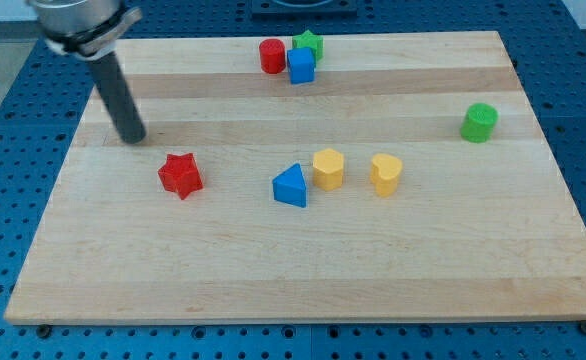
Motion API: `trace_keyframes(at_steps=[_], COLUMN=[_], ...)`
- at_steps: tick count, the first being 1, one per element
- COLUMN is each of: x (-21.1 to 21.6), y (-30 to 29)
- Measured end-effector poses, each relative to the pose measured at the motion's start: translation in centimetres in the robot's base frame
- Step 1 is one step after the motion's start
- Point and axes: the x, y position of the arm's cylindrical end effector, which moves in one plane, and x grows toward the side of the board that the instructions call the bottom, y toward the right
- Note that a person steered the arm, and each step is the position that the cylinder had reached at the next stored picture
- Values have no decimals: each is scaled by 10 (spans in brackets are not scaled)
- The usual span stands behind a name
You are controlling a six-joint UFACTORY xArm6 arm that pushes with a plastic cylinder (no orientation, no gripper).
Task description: Slide the red star towards the top left
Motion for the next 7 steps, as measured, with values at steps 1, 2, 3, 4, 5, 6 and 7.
trace_keyframes(at_steps=[1,2,3,4,5,6,7], x=[36,66,94,96,95,79,57], y=[-10,-6,17,48,81,90,90])
